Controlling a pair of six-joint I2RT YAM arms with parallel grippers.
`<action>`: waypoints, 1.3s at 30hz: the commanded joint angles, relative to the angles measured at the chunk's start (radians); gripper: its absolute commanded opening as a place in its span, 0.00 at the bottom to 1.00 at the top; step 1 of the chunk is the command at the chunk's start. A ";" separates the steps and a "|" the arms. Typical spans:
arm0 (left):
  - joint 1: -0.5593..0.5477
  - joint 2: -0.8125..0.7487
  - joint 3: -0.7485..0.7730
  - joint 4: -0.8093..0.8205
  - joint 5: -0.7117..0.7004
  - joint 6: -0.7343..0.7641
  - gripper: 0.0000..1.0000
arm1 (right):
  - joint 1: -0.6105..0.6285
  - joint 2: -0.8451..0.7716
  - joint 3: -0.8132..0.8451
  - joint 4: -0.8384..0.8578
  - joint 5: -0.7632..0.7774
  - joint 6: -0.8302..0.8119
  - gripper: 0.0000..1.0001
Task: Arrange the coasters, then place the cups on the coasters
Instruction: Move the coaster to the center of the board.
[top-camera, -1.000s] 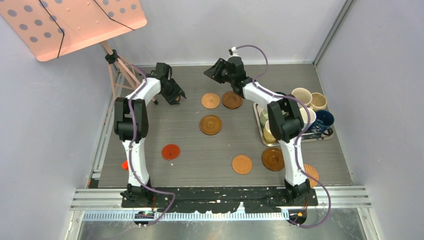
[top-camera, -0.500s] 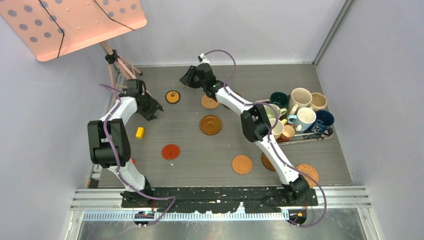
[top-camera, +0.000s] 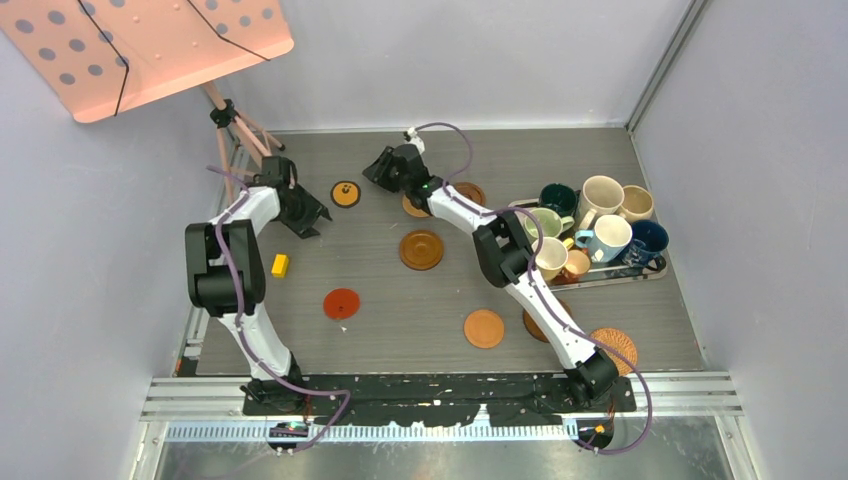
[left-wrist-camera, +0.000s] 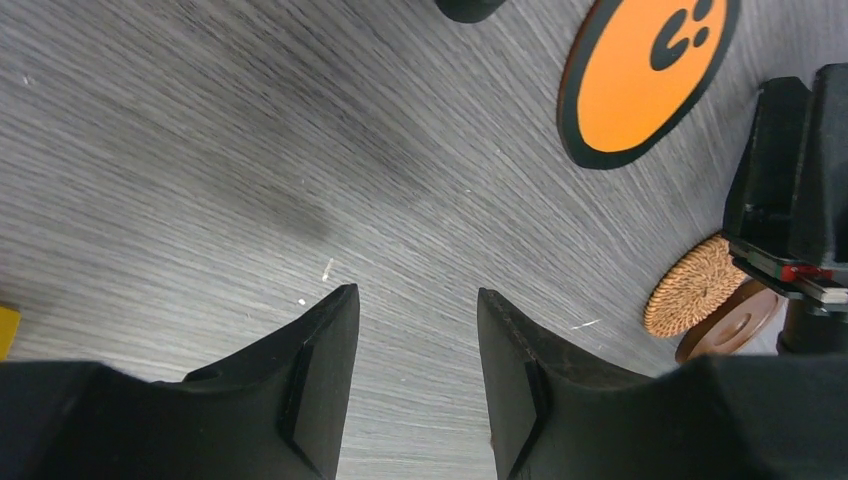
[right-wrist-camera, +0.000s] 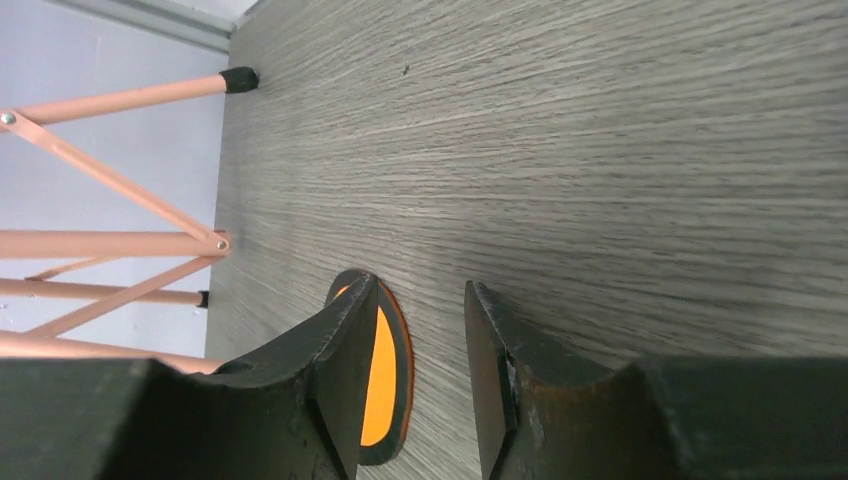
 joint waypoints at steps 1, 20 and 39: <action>0.016 0.035 0.040 0.050 0.028 -0.015 0.49 | 0.042 0.002 0.052 0.024 0.032 0.026 0.46; 0.053 0.083 0.110 0.013 0.060 0.011 0.50 | 0.085 -0.107 -0.105 -0.028 -0.172 -0.094 0.39; 0.066 0.065 0.059 0.083 0.087 0.000 0.49 | 0.042 -0.153 -0.139 0.033 0.000 -0.074 0.39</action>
